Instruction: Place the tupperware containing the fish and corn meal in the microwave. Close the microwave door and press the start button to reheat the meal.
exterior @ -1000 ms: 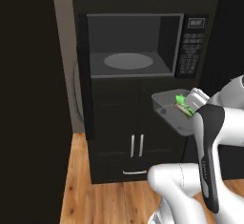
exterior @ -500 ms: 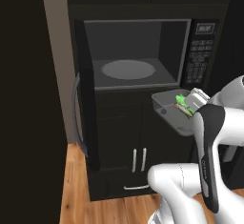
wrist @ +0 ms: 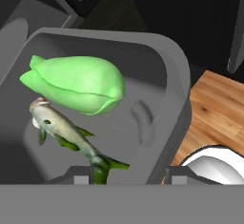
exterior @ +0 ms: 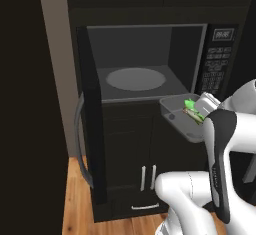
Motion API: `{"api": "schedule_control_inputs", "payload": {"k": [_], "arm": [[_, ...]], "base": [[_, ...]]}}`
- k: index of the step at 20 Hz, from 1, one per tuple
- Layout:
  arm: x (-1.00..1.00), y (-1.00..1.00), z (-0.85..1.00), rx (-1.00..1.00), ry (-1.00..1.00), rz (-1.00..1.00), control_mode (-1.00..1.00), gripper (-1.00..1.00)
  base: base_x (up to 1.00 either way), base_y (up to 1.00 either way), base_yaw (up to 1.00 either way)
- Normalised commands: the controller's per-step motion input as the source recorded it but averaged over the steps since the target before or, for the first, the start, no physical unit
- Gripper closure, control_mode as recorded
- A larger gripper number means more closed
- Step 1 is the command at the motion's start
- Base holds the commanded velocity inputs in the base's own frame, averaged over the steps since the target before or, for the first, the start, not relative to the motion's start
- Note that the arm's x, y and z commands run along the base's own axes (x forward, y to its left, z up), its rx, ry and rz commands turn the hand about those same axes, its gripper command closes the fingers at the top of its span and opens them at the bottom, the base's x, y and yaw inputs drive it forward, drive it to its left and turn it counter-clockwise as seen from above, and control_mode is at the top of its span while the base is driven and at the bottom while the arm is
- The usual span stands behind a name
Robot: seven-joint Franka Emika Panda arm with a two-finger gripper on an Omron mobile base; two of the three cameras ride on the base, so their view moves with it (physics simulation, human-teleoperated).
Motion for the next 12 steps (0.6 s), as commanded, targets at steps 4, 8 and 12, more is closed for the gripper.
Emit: {"api": "schedule_control_inputs", "payload": {"k": [4, 8, 12], "arm": [[0.00, 0.00, 0.00, 0.00, 0.00, 0.00, 1.00, 1.00], [0.00, 0.00, 0.00, 0.00, 0.00, 0.00, 1.00, 1.00], [0.00, 0.00, 0.00, 0.00, 0.00, 0.00, 1.00, 1.00]], "base": [[0.23, 0.10, 0.02], [0.23, 0.00, 0.09], [0.26, 0.00, 0.11]]}}
